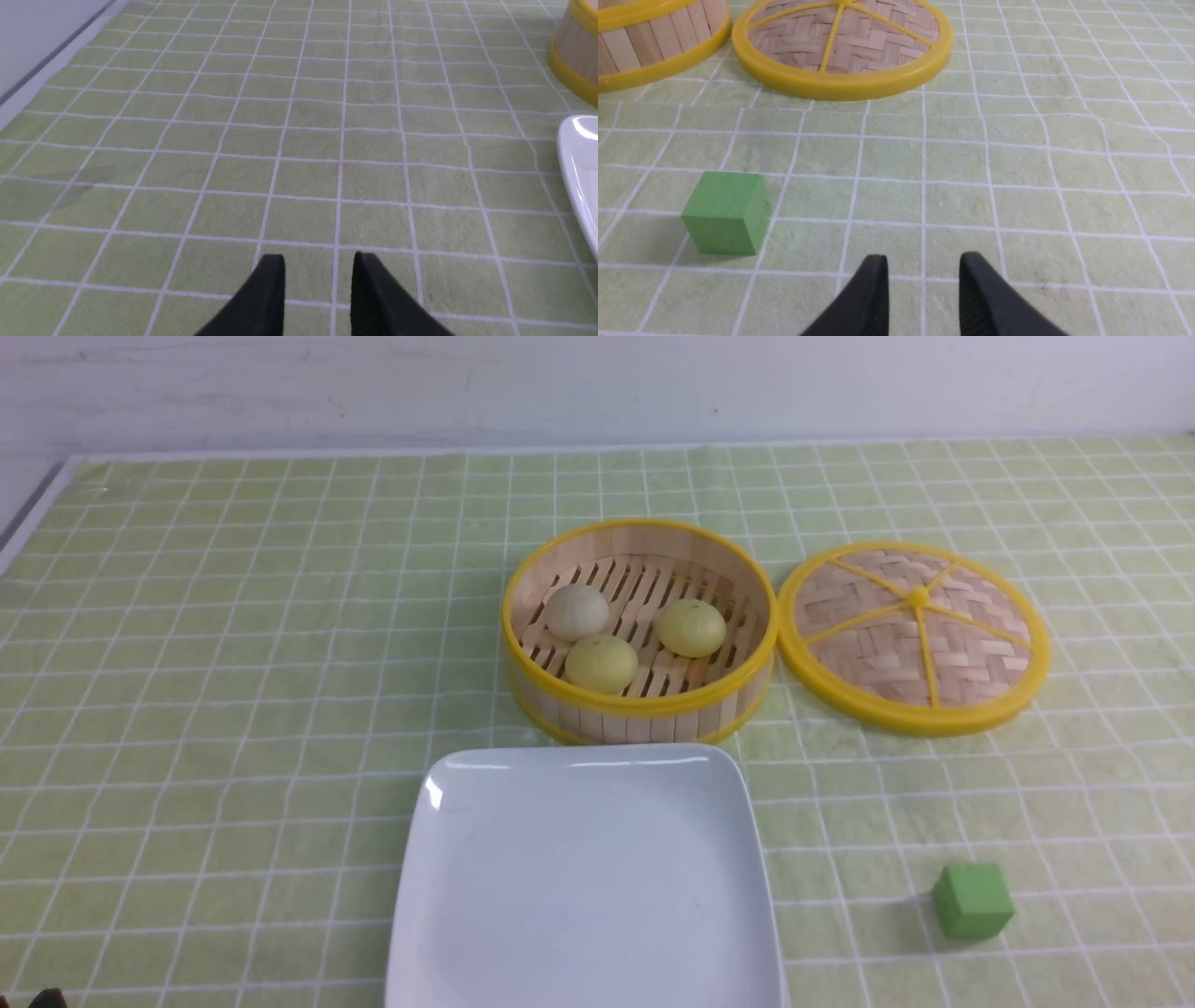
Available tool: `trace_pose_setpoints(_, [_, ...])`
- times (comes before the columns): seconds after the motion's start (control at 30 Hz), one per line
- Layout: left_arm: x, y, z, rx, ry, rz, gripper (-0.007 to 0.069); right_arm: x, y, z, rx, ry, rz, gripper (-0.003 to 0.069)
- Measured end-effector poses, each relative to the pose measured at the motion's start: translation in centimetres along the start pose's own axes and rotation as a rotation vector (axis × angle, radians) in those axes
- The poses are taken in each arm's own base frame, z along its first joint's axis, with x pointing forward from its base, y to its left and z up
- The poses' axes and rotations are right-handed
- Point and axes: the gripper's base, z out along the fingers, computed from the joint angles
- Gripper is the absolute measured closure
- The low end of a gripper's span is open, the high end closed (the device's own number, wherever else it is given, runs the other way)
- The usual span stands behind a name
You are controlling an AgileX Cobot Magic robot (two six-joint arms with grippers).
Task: Put the steamed buns into the plate on the green tablecloth.
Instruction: 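Move the gripper to the right bun in the bamboo steamer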
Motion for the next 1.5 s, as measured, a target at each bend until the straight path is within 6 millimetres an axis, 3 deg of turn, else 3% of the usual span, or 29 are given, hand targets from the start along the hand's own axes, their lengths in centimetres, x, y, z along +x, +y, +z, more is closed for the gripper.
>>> trace_pose_setpoints(0.1, [0.0,-0.1,0.0,0.008,-0.002,-0.047,0.0386,-0.1,0.0,0.1,-0.005,-0.020,0.033,0.0419])
trace_pose_setpoints(0.17, [-0.1,-0.5,0.0,0.059,-0.005,-0.291,0.0385,-0.4,0.5,0.1,-0.059,-0.059,0.268,0.0419])
trace_pose_setpoints(0.2, [-0.1,-0.5,0.0,0.059,-0.005,-0.291,0.0385,-0.4,0.5,0.1,-0.059,-0.058,0.280,0.0419])
trace_pose_setpoints(0.23, [-0.2,-1.1,0.0,0.122,0.009,-0.607,0.0385,-0.8,0.8,0.0,-0.113,-0.085,0.528,0.0419])
trace_pose_setpoints(0.37, [-0.5,-1.7,-0.2,0.208,0.042,-1.049,0.0384,-1.2,1.2,-0.1,-0.195,-0.088,0.918,0.0419])
trace_pose_setpoints(0.5, [-0.8,-1.8,-0.2,0.228,0.039,-1.171,0.0384,-1.7,1.2,-0.2,-0.234,-0.117,1.100,0.0419])
trace_pose_setpoints(0.73, [-1.3,-1.6,-0.2,0.245,-0.021,-1.214,0.0393,-2.1,1.1,-0.3,-0.250,-0.140,1.141,0.0419])
trace_pose_setpoints(0.87, [-4.3,-1.6,-1.6,0.289,-0.121,-1.053,0.0499,-6.9,0.9,-2.6,-0.296,-0.296,0.993,0.0482])
trace_pose_setpoints(0.9, [-6.3,-1.6,-2.5,0.303,-0.163,-0.962,0.0559,-8.8,0.9,-3.4,-0.285,-0.323,0.878,0.0530])
trace_pose_setpoints(0.93, [-7.3,-1.6,-2.9,0.302,-0.168,-0.908,0.0580,-10.3,1.0,-3.8,-0.265,-0.317,0.769,0.0576])
trace_pose_setpoints(0.97, [-7.5,-1.7,-3.0,0.301,-0.159,-0.896,0.0591,-10.6,1.0,-3.9,-0.260,-0.312,0.748,0.0585])
trace_pose_setpoints(1.0, [-8.9,-1.9,-3.1,0.290,-0.104,-0.819,0.0617,-12.6,1.1,-3.8,-0.215,-0.225,0.593,0.0643])
trace_pose_setpoints(1.1, [-10.2,-2.6,-1.7,0.246,0.180,-0.701,0.0622,-14.5,1.2,-1.5,-0.123,0.118,0.404,0.0671])
trace_pose_setpoints(1.17, [-10.4,-3.0,-0.1,0.216,0.394,-0.627,0.0622,-14.7,1.3,0.4,-0.085,0.344,0.355,0.0671])
trace_pose_setpoints(1.2, [-10.4,-3.1,0.0,0.213,0.415,-0.616,0.0622,-14.7,1.3,0.9,-0.079,0.397,0.348,0.0671])
trace_pose_setpoints(1.27, [-10.8,-3.4,2.3,0.212,0.638,-0.473,0.0622,-14.8,2.0,4.8,-0.117,0.673,0.285,0.0671])
trace_pose_setpoints(1.4, [-11.9,-3.7,5.2,0.243,0.743,-0.338,0.0622,-15.5,5.1,9.8,-0.365,0.799,0.213,0.0659])
trace_pose_setpoints(1.5, [-12.3,-3.8,6.7,0.247,0.779,-0.317,0.0622,-16.7,7.5,13.0,-0.489,0.792,0.157,0.0628])
